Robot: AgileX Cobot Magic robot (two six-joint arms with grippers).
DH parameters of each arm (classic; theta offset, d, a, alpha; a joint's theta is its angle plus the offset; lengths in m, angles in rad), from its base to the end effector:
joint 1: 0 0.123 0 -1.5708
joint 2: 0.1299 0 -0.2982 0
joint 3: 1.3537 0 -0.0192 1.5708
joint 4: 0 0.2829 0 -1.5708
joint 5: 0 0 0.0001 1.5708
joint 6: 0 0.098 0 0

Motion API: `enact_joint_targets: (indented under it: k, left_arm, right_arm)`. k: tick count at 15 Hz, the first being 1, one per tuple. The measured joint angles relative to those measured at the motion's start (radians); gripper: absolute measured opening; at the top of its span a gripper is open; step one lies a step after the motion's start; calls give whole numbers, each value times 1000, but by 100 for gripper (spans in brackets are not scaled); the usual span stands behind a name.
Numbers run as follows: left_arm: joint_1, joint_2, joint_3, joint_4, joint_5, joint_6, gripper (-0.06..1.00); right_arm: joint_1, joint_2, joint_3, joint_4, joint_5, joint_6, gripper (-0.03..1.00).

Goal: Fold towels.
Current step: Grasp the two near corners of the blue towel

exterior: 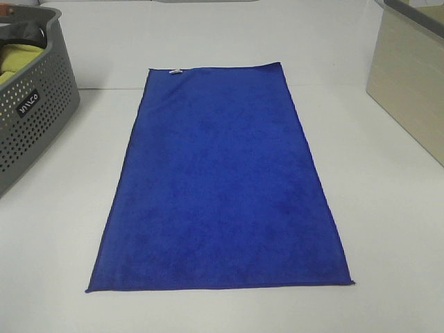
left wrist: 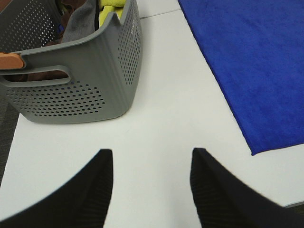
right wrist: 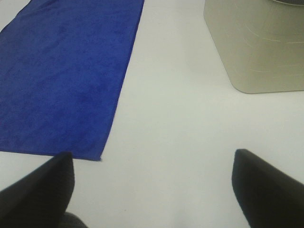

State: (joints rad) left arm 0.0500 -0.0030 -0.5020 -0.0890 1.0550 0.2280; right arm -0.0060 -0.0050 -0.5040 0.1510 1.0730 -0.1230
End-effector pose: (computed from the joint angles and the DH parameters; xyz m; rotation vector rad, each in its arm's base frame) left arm 0.0160 -0.0068 0.2910 0.1846 2.0227 0.0688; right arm 0.0140 0.0129 0.2906 -0.1281 2.0357 0.1000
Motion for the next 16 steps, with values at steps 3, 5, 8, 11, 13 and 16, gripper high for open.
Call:
enact_joint_targets:
  k: [3,5,8,11,13,16]
  left_arm:
    - [0,0,0,0,0,0,49]
    - [0,0,0,0,0,0,49]
    - [0,0,0,0,0,0,49]
    - [0,0,0,0,0,0,49]
    - [0,0,0,0,0,0,49]
    - [0,0,0,0,0,0,49]
  right_arm:
    - [0,0,0,0,0,0,85]
    - [0,0,0,0,0,0,85]
    - [0,0,0,0,0,0,85]
    - [0,0,0,0,0,0,85]
    - [0,0,0,0,0,0,85]
    - [0,0,0,0,0,0,85]
